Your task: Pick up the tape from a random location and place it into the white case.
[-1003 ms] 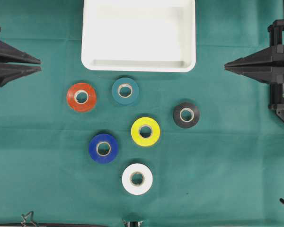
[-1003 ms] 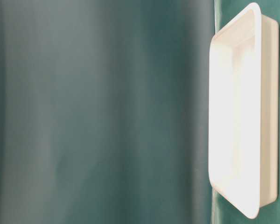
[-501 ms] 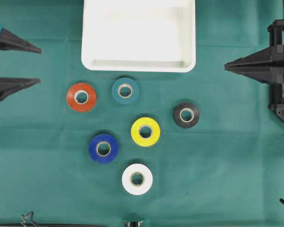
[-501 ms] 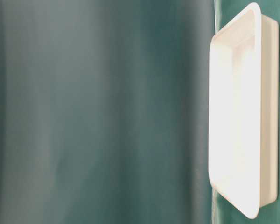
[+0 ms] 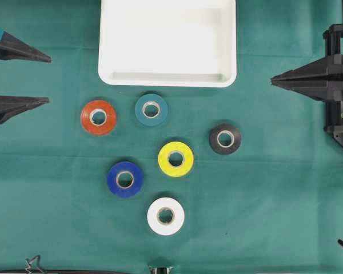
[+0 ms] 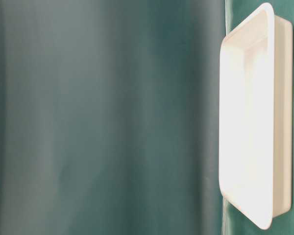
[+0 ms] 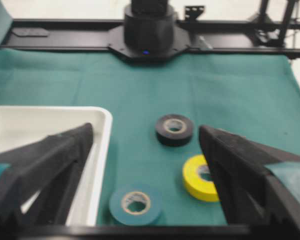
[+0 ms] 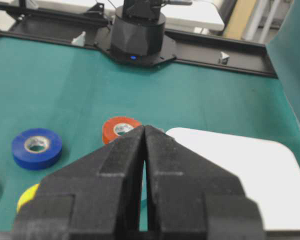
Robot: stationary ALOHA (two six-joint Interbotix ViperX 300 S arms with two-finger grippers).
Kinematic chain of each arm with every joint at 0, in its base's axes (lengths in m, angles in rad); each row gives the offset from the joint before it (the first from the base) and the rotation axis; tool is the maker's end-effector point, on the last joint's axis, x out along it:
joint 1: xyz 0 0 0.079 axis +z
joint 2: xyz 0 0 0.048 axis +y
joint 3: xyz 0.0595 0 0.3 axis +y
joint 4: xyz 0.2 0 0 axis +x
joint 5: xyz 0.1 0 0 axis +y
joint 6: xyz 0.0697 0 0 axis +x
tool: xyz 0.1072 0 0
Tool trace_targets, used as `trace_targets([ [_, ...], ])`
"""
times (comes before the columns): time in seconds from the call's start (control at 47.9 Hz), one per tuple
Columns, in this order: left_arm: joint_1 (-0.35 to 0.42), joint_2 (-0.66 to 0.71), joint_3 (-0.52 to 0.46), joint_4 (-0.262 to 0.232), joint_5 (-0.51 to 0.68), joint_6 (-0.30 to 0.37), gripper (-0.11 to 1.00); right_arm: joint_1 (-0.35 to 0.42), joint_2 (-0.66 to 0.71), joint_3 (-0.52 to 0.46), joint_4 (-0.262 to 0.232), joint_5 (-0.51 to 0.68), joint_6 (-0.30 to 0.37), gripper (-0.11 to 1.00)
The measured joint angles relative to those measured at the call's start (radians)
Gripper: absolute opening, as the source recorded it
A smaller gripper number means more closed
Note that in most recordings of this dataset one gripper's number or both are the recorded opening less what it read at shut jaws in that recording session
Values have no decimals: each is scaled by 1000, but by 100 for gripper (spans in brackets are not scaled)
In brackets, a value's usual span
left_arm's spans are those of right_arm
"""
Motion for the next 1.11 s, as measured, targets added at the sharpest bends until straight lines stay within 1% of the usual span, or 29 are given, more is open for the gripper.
trace_targets([
  [0.146, 0, 0, 0, 2, 2, 0, 99, 0, 0, 0, 0, 6, 15, 0],
  [0.585, 0, 0, 0, 0, 2, 0, 99, 0, -6, -8, 0, 52, 20, 0],
  [0.647, 0, 0, 0, 0, 2, 0, 99, 0, -8, -8, 0, 55, 20, 2],
  [0.689, 0, 0, 0, 0, 2, 0, 99, 0, -6, -9, 0, 57, 21, 8],
  [0.773, 0, 0, 0, 0, 2, 0, 99, 0, -6, -11, 0, 60, 21, 31],
  [0.877, 0, 0, 2, 0, 2, 0, 99, 0, -6, -15, 0, 61, 21, 64],
  [0.961, 0, 0, 0, 2, 2, 0, 99, 0, -6, -15, 0, 63, 21, 84],
  [1.003, 0, 0, 0, 0, 2, 0, 99, 0, -6, -15, 2, 63, 21, 91],
  [1.107, 0, 0, 0, 0, 2, 0, 99, 0, -6, -17, 0, 63, 23, 91],
])
